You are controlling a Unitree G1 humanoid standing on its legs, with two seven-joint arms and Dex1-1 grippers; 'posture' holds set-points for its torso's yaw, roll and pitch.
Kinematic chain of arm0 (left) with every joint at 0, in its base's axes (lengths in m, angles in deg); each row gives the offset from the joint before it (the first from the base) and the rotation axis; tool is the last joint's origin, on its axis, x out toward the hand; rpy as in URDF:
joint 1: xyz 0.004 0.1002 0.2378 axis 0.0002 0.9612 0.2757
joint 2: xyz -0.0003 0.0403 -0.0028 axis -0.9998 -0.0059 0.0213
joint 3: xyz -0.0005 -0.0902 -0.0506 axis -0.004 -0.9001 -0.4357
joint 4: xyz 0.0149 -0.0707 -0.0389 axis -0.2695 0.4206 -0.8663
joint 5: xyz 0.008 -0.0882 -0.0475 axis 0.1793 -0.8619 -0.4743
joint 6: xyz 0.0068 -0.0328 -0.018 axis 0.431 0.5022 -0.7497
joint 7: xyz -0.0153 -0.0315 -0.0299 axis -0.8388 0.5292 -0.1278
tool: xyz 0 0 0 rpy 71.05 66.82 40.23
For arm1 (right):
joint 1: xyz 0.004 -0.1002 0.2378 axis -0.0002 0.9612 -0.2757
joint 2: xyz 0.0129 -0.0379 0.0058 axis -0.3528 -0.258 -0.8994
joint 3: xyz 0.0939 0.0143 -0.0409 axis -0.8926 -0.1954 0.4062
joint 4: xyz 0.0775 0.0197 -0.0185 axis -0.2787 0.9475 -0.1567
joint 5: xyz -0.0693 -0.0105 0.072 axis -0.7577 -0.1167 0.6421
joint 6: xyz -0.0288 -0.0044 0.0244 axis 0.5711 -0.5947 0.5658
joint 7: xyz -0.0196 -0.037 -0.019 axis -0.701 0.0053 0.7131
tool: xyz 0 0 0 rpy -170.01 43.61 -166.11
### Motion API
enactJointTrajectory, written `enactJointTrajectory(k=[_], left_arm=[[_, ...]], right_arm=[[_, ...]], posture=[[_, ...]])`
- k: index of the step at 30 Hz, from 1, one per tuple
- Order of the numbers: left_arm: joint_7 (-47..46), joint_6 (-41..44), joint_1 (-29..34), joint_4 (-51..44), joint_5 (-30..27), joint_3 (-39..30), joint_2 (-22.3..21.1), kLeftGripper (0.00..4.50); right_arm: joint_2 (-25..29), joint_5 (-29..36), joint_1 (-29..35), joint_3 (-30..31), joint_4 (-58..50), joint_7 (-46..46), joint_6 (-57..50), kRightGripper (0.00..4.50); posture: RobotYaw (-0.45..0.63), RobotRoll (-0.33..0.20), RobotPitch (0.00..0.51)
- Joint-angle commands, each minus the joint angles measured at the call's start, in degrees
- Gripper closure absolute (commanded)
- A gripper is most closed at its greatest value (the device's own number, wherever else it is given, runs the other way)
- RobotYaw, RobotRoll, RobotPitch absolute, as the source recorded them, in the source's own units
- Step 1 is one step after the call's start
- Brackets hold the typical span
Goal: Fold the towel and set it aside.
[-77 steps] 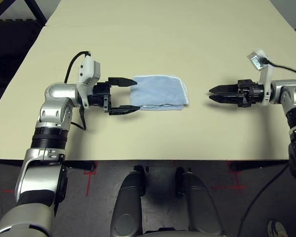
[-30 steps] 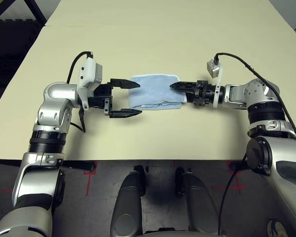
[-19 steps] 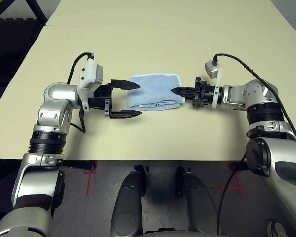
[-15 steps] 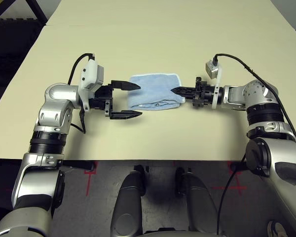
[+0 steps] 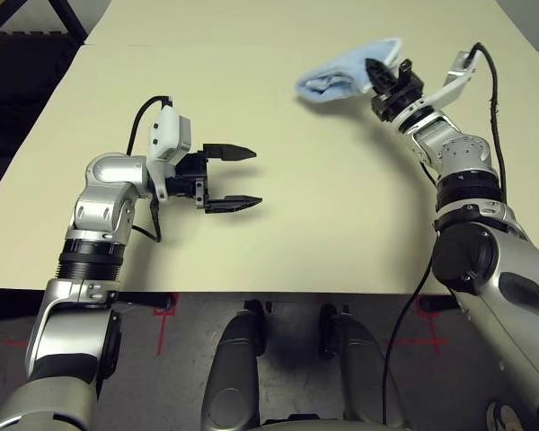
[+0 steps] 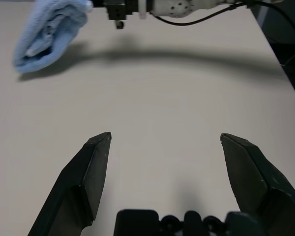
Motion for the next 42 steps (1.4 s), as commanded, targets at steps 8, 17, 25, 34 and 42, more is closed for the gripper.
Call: enactJointTrajectory(k=[8, 17, 25, 34, 42], left_arm=[[-2.56, 0.63, 1.18, -0.36, -0.53, -0.84, -1.0, 0.0], [-3.02, 1.44, 2.4, -1.33, -0.57, -1.44, -1.61, 0.0], [-6.83, 3.17, 3.38, -1.18, -0.17, -2.08, -1.15, 0.0], [-7.05, 3.29, 4.08, -2.0, -0.51, -2.29, -2.18, 0.0], [-6.47, 2.97, 3.39, -1.19, -0.41, -1.75, -2.28, 0.0]], right_arm=[[6.32, -3.05, -0.65, -1.09, 7.6, 9.45, 13.28, 4.48], [10.06, -3.47, 0.53, -1.86, 8.25, 9.02, 13.57, 4.48], [10.92, -6.31, 1.39, 0.38, 8.81, 7.77, 9.74, 4.48], [12.91, -3.66, 4.07, -1.93, 8.15, 5.19, 5.68, 4.48], [16.44, -2.88, 6.49, -2.05, 7.65, -0.85, -3.72, 4.48]], posture=[[-0.03, 0.0, 0.202], [-0.03, 0.0, 0.204], [-0.04, 0.0, 0.211], [-0.03, 0.0, 0.215], [-0.04, 0.0, 0.221]])
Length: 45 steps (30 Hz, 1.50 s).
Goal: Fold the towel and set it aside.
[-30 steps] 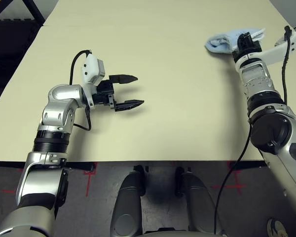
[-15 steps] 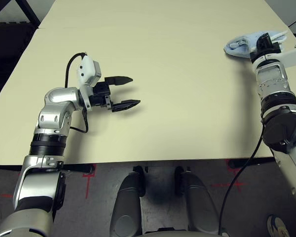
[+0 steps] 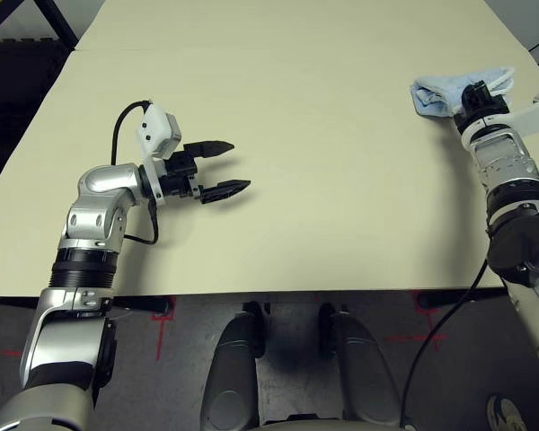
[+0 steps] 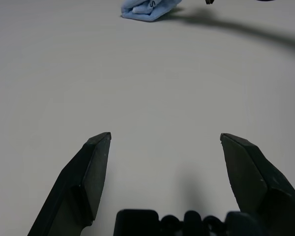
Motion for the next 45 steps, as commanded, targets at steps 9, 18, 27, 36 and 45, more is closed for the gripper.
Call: enactJointTrajectory(k=[9, 18, 27, 36, 45], left_arm=[[1.09, -0.22, -0.03, -0.13, -0.17, 0.36, -0.09, 0.0], [1.41, -0.35, -0.58, 0.25, 0.02, 0.59, -0.17, 0.0], [2.16, -0.78, -1.33, 1.26, 0.48, 0.96, -0.06, 0.0], [1.48, -0.81, -1.48, 1.62, 0.46, 1.05, 0.57, 0.0], [1.79, -1.05, -2.27, 3.25, 0.54, 0.95, 0.24, 0.0]], right_arm=[[3.64, -0.7, 4.16, 1.78, -1.11, -2.54, -12.78, 4.48], [2.73, 4.84, 7.34, -3.68, -3.02, -2.57, -12.19, 4.48], [4.49, 6.01, 8.14, -3.92, -4.93, -3.79, -18.39, 2.81], [6.25, 8.41, 14.57, -2.88, -14.35, -9.45, -32.8, 0.01], [12.24, 9.34, 23.8, 3.2, -33.26, -15.64, -47.97, 0.01]], posture=[[-0.05, 0.0, 0.224], [-0.05, 0.0, 0.222], [-0.06, 0.0, 0.222], [-0.07, 0.0, 0.219], [-0.08, 0.0, 0.216]])
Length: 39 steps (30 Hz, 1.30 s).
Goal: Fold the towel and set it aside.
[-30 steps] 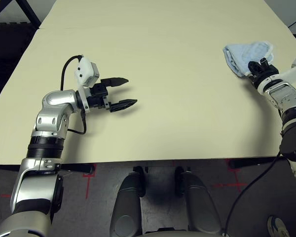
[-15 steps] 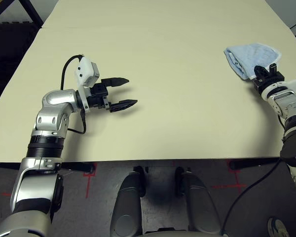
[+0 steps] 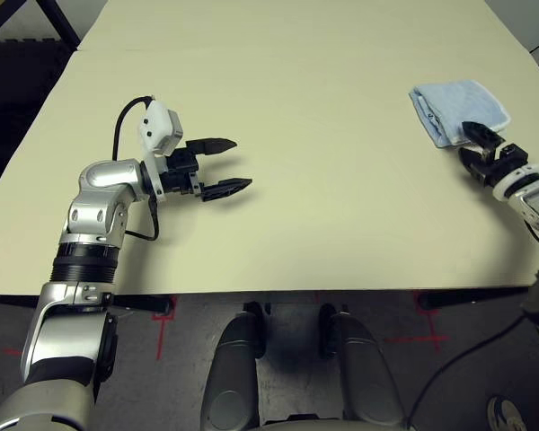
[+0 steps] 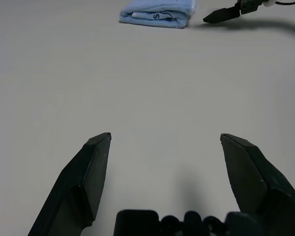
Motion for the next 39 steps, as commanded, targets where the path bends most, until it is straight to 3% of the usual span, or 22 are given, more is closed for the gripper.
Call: enactJointTrajectory(k=[1, 6, 9, 13, 18, 23, 27, 32, 39], left_arm=[[-0.06, -0.55, -0.86, 1.2, 0.46, 0.12, 0.06, 0.0], [-5.37, 0.03, -2.3, 3.18, -0.18, -2.24, 1.77, 0.0], [-11.86, 0.42, -2.67, 3.44, -0.19, -4.45, 3.93, 0.0], [-25.75, 0.52, -2.25, 2.18, 0.67, -8.4, 8.27, 0.0], [-45.01, -3.39, -2.23, 1.76, 4.53, -12.61, 13.41, 0.0], [-60.03, -13.4, -2.36, 6.84, 10.22, -14.56, 15.83, 0.0], [-70.39, -23.17, -5.07, 17.75, 12.33, -17.05, 16.42, 0.0], [-71.26, -31.76, -8.68, 30.48, 13.97, -16.54, 13.76, 0.0], [-59.8, -35.12, -11.21, 39.32, 11.48, -16.06, 10.59, 0.0]], right_arm=[[1.28, -0.72, 1.76, 2.73, -7.43, -3.64, 2.83, 0.01], [-3.4, -1.84, -0.54, 6.14, -16.35, -4.21, 12.8, 0.01], [-5.88, -5.41, -3.15, 8.82, -15.54, -3.73, 21.96, 0.01], [-9.54, -13.42, -8.55, 12.79, -7.67, -0.4, 39.82, 0.01], [-13.84, -19.21, -14.0, 15.03, 3.53, 4.61, 54.8, 0.01], [-16.49, -23.45, -17.0, 16.22, 14.29, 9.29, 66.35, 0.01], [-18.02, -24.93, -17.35, 16.34, 20.4, 11.77, 72.95, 0.01], [-18.67, -26.21, -16.8, 16.7, 24.3, 12.42, 75.3, 0.01], [-19.1, -26.94, -16.64, 16.89, 25.66, 12.11, 75.84, 0.01]], posture=[[-0.08, 0.0, 0.216], [-0.09, 0.0, 0.21], [-0.09, 0.0, 0.209], [-0.08, 0.0, 0.211], [-0.04, 0.0, 0.219], [-0.02, 0.0, 0.226], [-0.01, 0.0, 0.225], [-0.05, 0.0, 0.207], [-0.07, 0.0, 0.203]])
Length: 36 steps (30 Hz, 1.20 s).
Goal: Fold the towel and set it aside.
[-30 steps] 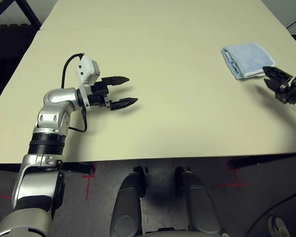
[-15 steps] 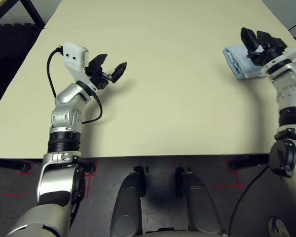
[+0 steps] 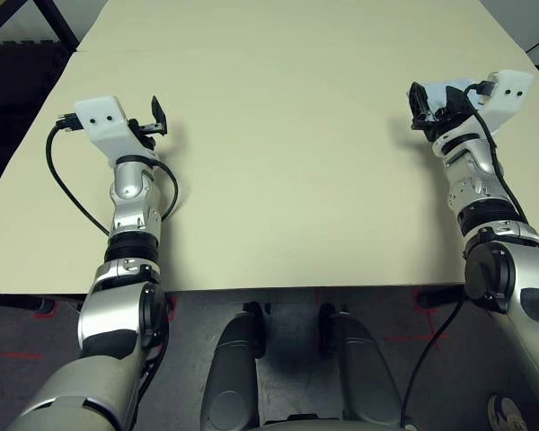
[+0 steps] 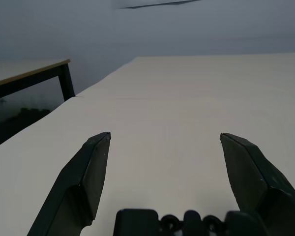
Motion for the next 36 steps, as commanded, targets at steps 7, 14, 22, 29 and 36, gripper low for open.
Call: enactJointTrajectory(k=[7, 14, 22, 29, 36], left_arm=[[13.77, -0.88, 0.5, 3.27, -4.75, -1.15, -1.45, 0.0], [13.85, 0.12, 1.24, 3.31, -5.29, -1.54, -2.38, 0.0], [11.6, 1.27, 0.7, 4.41, -4.59, -1.26, -2.44, 0.0], [11.11, 1.05, 0.7, 4.72, -4.72, -1.21, -2.16, 0.0], [11.48, 0.97, 0.93, 4.52, -4.55, -0.91, -2.24, 0.0]], right_arm=[[-1.79, -3.16, 2.18, 1.29, 0.95, 1.36, 4.64, 0.01], [-2.36, -3.09, 2.18, 0.69, 1.12, 2.84, 4.1, 0.01], [-2.42, -3.95, 1.52, 1.39, 1.37, 4.4, 3.29, 0.01], [-2.19, -3.86, 1.55, 1.49, 1.22, 4.47, 3.25, 0.01], [-2.02, -3.99, 1.96, 1.61, 1.23, 4.69, 3.21, 0.01]], posture=[[-0.08, 0.0, 0.205], [-0.08, 0.0, 0.208], [-0.09, 0.0, 0.187], [-0.1, 0.0, 0.182], [-0.1, 0.0, 0.189]])
